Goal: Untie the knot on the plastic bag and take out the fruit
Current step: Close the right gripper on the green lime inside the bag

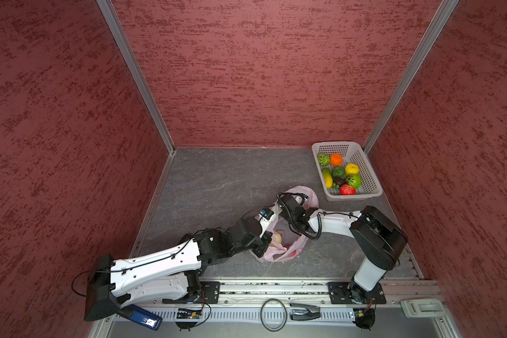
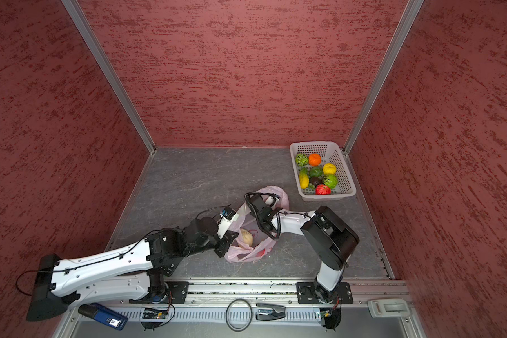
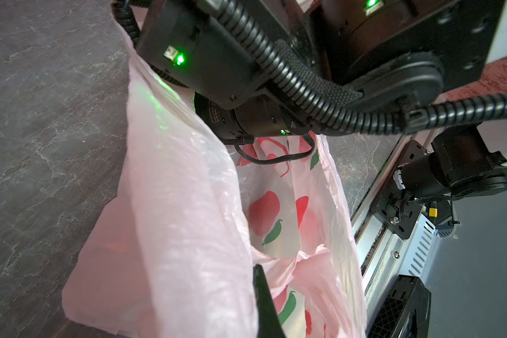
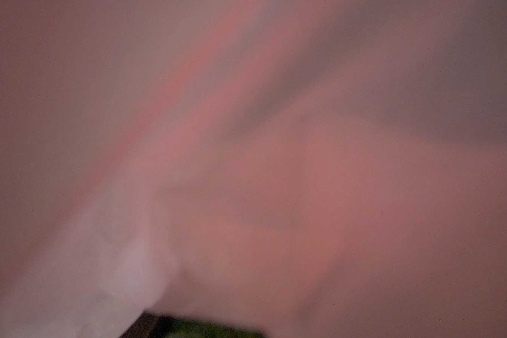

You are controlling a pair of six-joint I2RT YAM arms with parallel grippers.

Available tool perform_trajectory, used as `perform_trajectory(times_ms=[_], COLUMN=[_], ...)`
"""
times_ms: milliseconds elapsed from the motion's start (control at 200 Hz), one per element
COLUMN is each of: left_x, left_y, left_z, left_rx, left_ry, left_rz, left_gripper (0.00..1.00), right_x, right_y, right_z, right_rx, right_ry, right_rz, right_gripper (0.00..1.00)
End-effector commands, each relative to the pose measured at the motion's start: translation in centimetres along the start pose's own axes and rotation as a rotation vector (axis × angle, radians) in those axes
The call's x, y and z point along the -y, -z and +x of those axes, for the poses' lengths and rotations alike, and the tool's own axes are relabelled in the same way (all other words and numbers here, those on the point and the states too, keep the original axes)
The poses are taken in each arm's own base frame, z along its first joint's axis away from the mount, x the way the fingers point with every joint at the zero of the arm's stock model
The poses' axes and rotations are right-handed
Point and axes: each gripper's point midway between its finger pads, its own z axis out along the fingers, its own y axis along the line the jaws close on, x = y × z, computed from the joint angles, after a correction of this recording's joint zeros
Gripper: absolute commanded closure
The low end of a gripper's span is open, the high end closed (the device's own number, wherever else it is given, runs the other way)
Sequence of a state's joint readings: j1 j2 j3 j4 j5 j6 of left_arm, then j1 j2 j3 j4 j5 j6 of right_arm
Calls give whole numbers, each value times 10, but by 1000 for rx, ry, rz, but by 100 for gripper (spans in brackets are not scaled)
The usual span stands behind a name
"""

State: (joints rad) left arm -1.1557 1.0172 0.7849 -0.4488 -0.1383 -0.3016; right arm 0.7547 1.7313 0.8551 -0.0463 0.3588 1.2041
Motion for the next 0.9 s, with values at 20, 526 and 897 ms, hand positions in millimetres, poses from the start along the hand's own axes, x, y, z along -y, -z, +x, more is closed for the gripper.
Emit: perform_trajectory(times_ms=[20, 526, 897], left_x=[0, -24, -20], left_y=[-3, -6, -5], left_z=[1, 1, 22], left_rx=[0, 22, -32], left_ry=[2, 10, 15], left_rz=[-6, -123, -99], left_gripper=[100, 100, 100], right_x=[-17, -60, -14], right_y=[12, 80, 64], right_z=[-9, 37, 38], right_rx=[8, -212, -185], right_ry=[-31, 76, 54], right_rz=[-77, -291, -173], right_gripper=[41, 44, 39])
